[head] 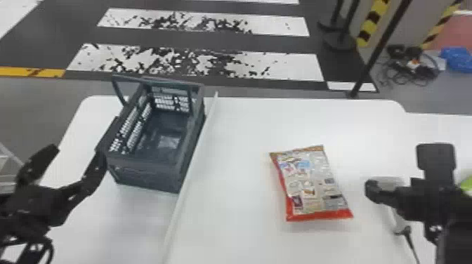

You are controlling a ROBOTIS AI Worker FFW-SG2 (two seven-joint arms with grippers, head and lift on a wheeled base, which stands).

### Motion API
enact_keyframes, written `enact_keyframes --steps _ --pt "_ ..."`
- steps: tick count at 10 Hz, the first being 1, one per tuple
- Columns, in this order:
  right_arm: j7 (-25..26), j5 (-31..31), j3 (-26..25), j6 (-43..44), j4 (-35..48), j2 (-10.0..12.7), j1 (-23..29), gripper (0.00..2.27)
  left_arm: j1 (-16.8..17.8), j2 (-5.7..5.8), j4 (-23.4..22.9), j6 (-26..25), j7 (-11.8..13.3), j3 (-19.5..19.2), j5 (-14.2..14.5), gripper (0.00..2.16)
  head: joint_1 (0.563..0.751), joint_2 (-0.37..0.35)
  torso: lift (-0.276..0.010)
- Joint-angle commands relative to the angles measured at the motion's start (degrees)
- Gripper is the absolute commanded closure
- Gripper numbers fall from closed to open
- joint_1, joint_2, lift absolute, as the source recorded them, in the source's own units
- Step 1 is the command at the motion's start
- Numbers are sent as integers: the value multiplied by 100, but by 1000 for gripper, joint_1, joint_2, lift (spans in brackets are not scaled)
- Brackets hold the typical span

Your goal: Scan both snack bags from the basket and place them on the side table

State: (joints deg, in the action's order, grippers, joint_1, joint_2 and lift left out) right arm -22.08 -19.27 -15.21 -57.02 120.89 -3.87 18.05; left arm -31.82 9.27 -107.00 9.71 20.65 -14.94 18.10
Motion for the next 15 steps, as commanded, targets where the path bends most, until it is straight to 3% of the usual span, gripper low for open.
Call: enact_keyframes --steps 1,5,6,7,8,9,11,15 --pt "-6 2 -140 63 -215 -61 41 70 0 14 13 0 0 0 0 87 695 -88 -75" --pt "-50 -7 -167 221 -1041 -149 -196 147 9 14 39 0 9 0 9 87 695 -124 -75" --pt "-86 -24 -158 256 -1235 -211 -284 377 17 22 48 0 18 0 9 87 695 -125 -75" --pt "-103 -112 -158 256 -1393 -211 -381 839 17 22 48 0 18 0 9 87 695 -129 -75" --pt "-112 -165 -167 256 -1498 -220 -451 1703 17 31 48 18 18 0 18 87 695 -133 -75" --pt "-59 -165 -167 203 -1516 -211 -477 2263 17 22 57 18 18 0 18 87 695 -138 -75" --pt "-50 -156 -184 291 -1393 -193 -390 2263 9 14 48 18 18 0 18 87 695 -144 -75" --pt "-77 -77 -35 63 -285 -61 129 2263 0 5 39 18 26 0 18 87 695 -132 -75"
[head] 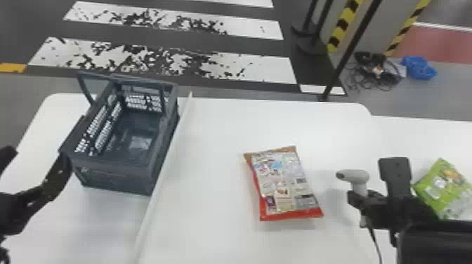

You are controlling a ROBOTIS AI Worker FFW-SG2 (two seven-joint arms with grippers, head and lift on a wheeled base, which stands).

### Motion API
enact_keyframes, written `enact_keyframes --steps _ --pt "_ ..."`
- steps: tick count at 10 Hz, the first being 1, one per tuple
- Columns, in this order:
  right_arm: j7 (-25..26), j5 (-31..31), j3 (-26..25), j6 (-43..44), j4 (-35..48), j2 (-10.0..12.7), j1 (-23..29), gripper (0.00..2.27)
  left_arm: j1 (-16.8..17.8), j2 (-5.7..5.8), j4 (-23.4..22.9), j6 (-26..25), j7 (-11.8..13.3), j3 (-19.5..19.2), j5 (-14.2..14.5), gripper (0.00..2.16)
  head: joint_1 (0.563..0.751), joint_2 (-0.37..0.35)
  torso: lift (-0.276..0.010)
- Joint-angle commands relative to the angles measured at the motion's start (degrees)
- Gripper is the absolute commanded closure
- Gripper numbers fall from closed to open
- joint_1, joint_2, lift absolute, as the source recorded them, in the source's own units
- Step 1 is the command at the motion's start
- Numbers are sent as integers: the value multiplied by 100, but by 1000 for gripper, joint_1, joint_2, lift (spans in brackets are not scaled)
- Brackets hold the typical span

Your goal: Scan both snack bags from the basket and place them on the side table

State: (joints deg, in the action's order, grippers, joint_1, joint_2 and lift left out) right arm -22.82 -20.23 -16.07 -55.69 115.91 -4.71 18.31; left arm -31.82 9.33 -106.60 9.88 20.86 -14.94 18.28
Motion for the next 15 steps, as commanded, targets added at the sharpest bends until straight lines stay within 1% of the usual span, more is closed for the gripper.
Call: enact_keyframes --steps 1,4,6,8,11,13,15 --pt "-56 37 165 -87 494 85 261 2263 0 -1 7 0 -3 0 0 87 695 -123 -75" --pt "-179 37 587 -263 977 129 507 2263 0 -1 7 0 -3 0 0 87 695 -50 -75" --pt "-187 -51 877 -316 1065 129 604 2263 0 -1 7 0 -3 0 9 87 695 -12 -75" --pt "-187 -130 1062 -333 1118 137 674 2263 0 7 25 0 -3 -9 18 87 695 28 -75" --pt "-187 -183 1150 -386 1039 137 674 2263 9 7 51 18 -3 -9 26 87 695 51 -75" --pt "-187 -183 1141 -386 916 129 648 2263 17 -1 86 18 5 -9 26 87 695 55 -75" --pt "-187 -156 1088 -368 969 137 648 2263 17 -19 86 18 14 -9 26 87 695 53 -75"
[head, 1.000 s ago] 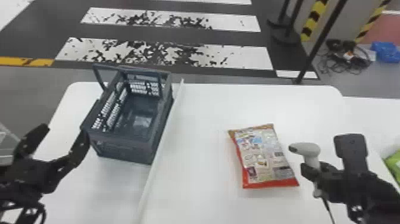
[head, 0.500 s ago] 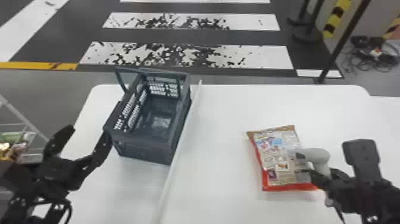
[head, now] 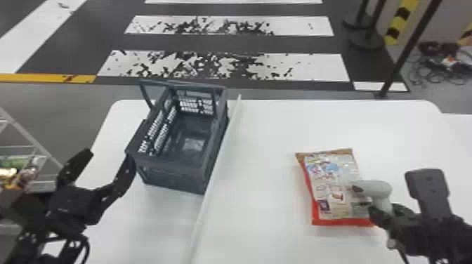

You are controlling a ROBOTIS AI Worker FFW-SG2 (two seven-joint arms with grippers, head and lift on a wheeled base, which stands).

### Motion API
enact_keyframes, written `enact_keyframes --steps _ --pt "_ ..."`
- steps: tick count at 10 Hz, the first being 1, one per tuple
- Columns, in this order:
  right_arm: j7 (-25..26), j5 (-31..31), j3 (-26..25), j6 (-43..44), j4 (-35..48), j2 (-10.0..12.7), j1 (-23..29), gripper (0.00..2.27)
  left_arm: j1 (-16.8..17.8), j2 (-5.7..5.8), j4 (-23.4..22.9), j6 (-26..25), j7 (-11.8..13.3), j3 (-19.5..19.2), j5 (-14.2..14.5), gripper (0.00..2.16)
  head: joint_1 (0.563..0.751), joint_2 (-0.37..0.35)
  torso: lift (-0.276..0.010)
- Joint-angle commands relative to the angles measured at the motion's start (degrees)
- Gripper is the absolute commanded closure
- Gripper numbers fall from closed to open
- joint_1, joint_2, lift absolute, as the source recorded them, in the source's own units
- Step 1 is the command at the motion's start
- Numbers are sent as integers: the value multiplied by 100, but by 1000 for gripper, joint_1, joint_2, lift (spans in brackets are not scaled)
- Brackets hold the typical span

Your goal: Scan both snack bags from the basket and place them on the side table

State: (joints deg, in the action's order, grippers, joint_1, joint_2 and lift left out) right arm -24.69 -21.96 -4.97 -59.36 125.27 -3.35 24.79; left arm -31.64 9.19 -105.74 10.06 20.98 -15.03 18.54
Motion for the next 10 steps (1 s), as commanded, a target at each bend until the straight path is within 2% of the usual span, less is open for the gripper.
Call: enact_keyframes --steps 1,5,8,10 --pt "0 69 -92 -2 121 1 -1 2263 0 -5 0 0 2 0 0 87 695 50 -75" --pt "0 262 -716 33 85 -7 -141 2263 0 -5 -8 0 20 9 0 87 695 8 -75" --pt "0 332 -1226 297 -653 -60 -537 2263 0 3 -8 0 20 17 0 87 695 -65 -75" --pt "35 332 -1367 561 -1101 -86 -695 2263 0 21 -8 0 20 17 0 87 695 -101 -75"
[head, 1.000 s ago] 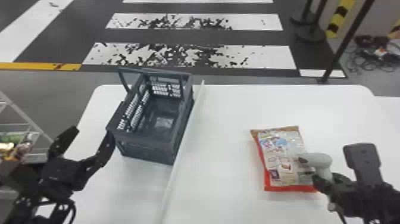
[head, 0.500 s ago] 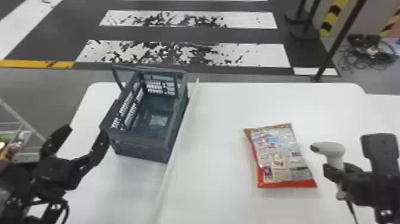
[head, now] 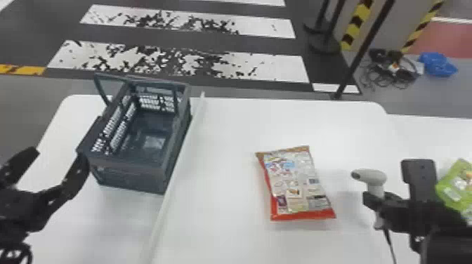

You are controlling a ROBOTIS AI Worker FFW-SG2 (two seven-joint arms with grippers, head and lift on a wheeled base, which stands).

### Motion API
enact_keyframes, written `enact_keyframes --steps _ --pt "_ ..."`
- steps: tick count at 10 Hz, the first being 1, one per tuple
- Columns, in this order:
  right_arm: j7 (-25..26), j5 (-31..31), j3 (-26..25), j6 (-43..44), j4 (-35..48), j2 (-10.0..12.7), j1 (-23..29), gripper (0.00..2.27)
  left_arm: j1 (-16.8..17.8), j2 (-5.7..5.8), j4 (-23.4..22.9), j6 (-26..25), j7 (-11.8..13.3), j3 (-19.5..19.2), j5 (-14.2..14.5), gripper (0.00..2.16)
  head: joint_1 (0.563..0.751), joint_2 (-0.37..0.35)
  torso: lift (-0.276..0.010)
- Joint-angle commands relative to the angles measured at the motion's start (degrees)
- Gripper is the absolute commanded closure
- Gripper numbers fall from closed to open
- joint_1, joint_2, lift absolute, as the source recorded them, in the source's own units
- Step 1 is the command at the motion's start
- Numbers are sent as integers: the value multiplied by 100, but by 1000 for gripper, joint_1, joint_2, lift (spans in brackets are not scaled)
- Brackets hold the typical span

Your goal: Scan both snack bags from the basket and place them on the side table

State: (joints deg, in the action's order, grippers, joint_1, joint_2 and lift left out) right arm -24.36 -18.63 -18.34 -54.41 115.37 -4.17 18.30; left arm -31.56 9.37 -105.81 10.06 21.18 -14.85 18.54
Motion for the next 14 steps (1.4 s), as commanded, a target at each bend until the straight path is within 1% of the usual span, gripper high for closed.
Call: enact_keyframes --steps 1,3,5,11,12,13,14 --pt "36 0 -38 136 -270 -49 -107 2263 1 4 -1 -18 0 26 0 87 695 -117 -75" --pt "45 -44 -38 224 -613 -102 -274 2263 10 4 -1 -18 0 44 0 87 695 -138 -75" --pt "63 -79 -38 294 -806 -146 -327 2263 10 4 -1 -18 0 44 0 87 695 -146 -75" --pt "116 -88 -21 365 -999 -146 -371 2256 36 4 35 -18 0 44 0 87 695 -153 -75" --pt "124 -70 -21 400 -1008 -146 -371 1983 28 4 35 -18 0 53 0 87 695 -153 -75" --pt "133 -35 -29 417 -1008 -137 -371 1328 36 12 35 -18 0 53 0 87 695 -154 -75" --pt "203 -17 -21 435 -1008 -120 -362 313 36 12 35 -18 0 53 0 87 695 -153 -75"
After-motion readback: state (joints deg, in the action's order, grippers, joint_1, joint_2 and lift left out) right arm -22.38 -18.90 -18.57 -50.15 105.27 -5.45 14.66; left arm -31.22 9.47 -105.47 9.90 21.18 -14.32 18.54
